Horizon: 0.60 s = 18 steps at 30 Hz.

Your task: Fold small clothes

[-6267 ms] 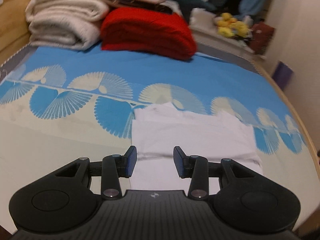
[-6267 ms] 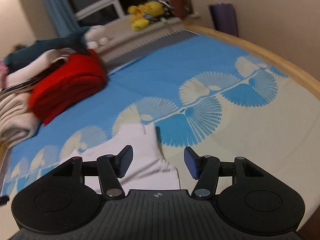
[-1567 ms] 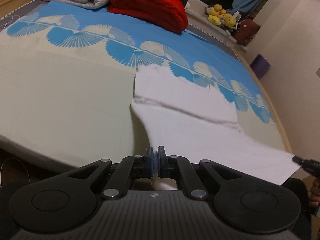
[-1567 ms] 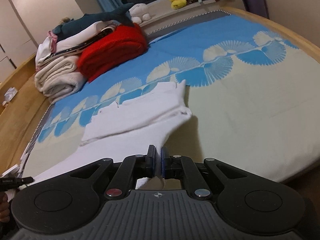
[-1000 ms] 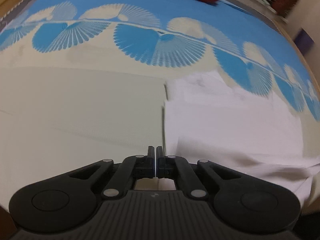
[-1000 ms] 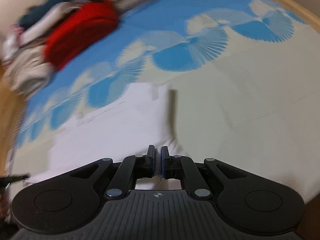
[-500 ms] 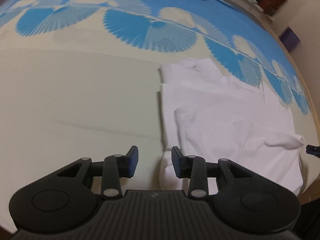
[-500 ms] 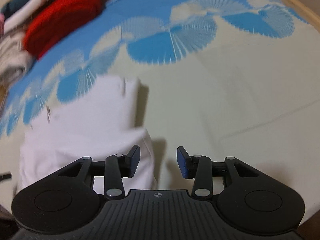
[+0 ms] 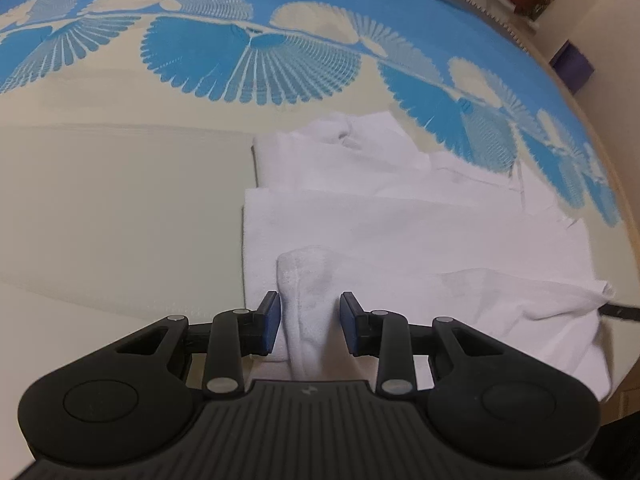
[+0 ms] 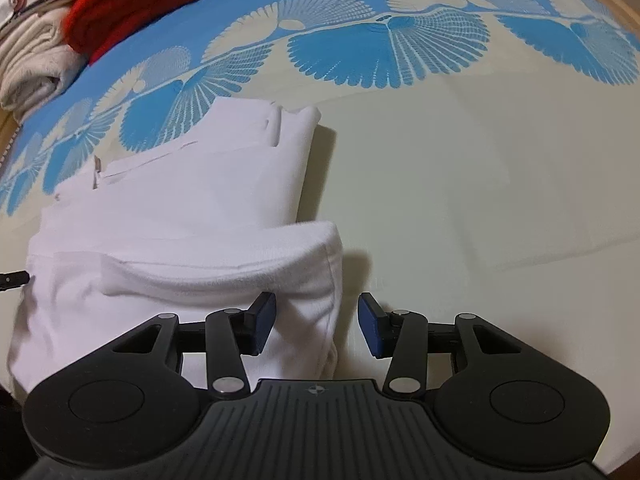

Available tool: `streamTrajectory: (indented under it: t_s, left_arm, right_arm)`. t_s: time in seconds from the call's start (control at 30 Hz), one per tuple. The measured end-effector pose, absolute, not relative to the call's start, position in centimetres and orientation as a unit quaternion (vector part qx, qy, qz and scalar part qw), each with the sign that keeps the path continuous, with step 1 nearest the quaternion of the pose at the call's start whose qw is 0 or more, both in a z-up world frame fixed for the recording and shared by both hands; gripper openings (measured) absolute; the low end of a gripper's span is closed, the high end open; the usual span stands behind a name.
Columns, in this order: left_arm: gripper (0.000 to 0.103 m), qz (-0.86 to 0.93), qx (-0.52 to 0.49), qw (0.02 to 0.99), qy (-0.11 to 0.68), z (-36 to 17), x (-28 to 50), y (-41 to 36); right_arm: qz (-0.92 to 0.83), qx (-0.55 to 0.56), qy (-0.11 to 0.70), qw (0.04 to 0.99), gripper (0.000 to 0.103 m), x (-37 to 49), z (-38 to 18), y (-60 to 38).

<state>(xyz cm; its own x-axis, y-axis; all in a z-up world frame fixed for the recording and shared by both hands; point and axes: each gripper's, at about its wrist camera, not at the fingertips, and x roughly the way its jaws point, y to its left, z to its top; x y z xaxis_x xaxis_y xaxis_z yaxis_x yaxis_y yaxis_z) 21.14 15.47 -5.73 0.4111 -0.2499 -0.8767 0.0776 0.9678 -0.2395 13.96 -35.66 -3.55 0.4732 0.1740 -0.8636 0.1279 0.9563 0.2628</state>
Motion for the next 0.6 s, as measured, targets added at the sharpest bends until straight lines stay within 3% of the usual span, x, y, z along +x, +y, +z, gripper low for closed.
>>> streamTrajectory:
  t_s: [0.03, 0.07, 0.1, 0.17, 0.37, 0.47, 0.53, 0.57, 0.6]
  left_arm:
    - [0.028, -0.095, -0.077, 0.836, 0.535, -5.8, 21.2, 15.4]
    - [0.015, -0.093, -0.072, 0.838, 0.533, -5.8, 21.3, 15.4]
    - [0.006, -0.094, -0.07, 0.839, 0.531, -5.7, 21.3, 15.6]
    - [0.005, -0.097, -0.08, 0.843, 0.523, -5.1, 21.3, 16.0]
    - [0.004, -0.092, -0.11, 0.883, 0.447, -1.6, 21.4, 16.9]
    - [0.005, -0.087, -0.103, 0.88, 0.455, -1.7, 22.2, 16.6]
    - [0.005, -0.094, -0.106, 0.87, 0.473, -2.2, 22.7, 16.5]
    - [0.006, -0.102, -0.106, 0.862, 0.485, -2.6, 22.9, 16.4]
    - [0.01, -0.107, -0.104, 0.854, 0.498, -3.1, 23.2, 16.4]
  right_arm:
    - [0.013, 0.147, 0.509, 0.848, 0.047, 14.2, -3.5, -35.6]
    - [0.01, 0.146, 0.505, 0.851, 0.045, 14.4, -3.4, -35.6]
    - [0.005, 0.144, 0.5, 0.854, 0.028, 14.7, -3.3, -35.6]
    - [0.0, 0.151, 0.487, 0.86, 0.0, 14.9, -2.9, -35.8]
    - [-0.02, 0.191, 0.385, 0.903, 0.0, 15.1, 0.3, -36.7]
    - [-0.054, 0.197, 0.403, 0.892, 0.0, 15.9, 0.0, -37.4]
    - [-0.045, 0.246, 0.42, 0.873, 0.006, 16.0, -0.7, -38.6]
    - [-0.032, 0.268, 0.438, 0.857, 0.022, 16.0, -1.3, -39.2]
    - [-0.021, 0.276, 0.454, 0.847, 0.045, 15.9, -1.9, -39.4]
